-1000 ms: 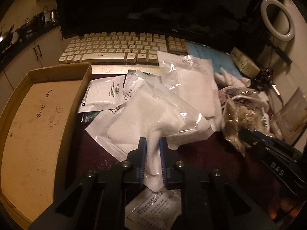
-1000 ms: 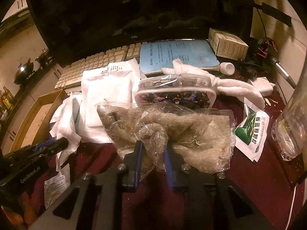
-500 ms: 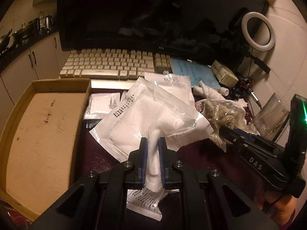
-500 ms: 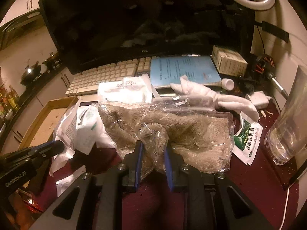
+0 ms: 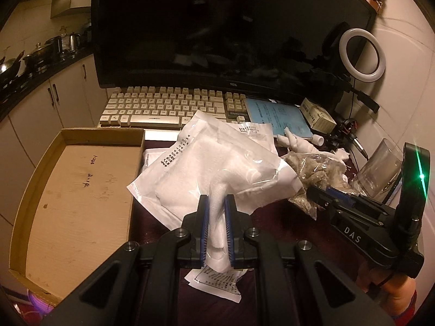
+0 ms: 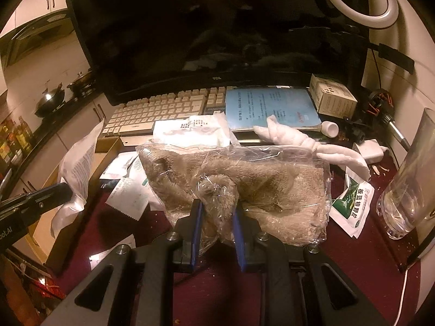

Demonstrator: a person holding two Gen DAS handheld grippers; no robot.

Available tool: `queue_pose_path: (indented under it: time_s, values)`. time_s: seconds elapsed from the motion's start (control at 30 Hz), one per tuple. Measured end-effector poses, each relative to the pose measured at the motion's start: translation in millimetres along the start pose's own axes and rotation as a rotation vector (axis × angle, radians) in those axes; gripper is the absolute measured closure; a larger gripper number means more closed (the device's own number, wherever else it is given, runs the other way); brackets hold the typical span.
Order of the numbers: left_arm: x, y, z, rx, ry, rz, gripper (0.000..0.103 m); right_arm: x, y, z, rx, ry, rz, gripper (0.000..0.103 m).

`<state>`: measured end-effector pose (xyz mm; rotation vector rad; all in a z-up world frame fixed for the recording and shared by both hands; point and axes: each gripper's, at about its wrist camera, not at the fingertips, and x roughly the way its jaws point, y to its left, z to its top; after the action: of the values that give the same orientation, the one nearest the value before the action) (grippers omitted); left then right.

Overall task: Organize soft objects
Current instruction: 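Carry the packet and bag into the cardboard tray and open both grippers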

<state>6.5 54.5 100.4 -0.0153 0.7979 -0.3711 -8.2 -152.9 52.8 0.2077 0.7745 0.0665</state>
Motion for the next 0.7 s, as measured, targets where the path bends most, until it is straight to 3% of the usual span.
queue_pose_path:
  time_s: [0.7]
  values:
    - [-35.6,29.6,2.9,-0.021,-0.063,0.064,0.092,-6.7,24.7,6.8,-0.052,-0.018,0.037,0.080]
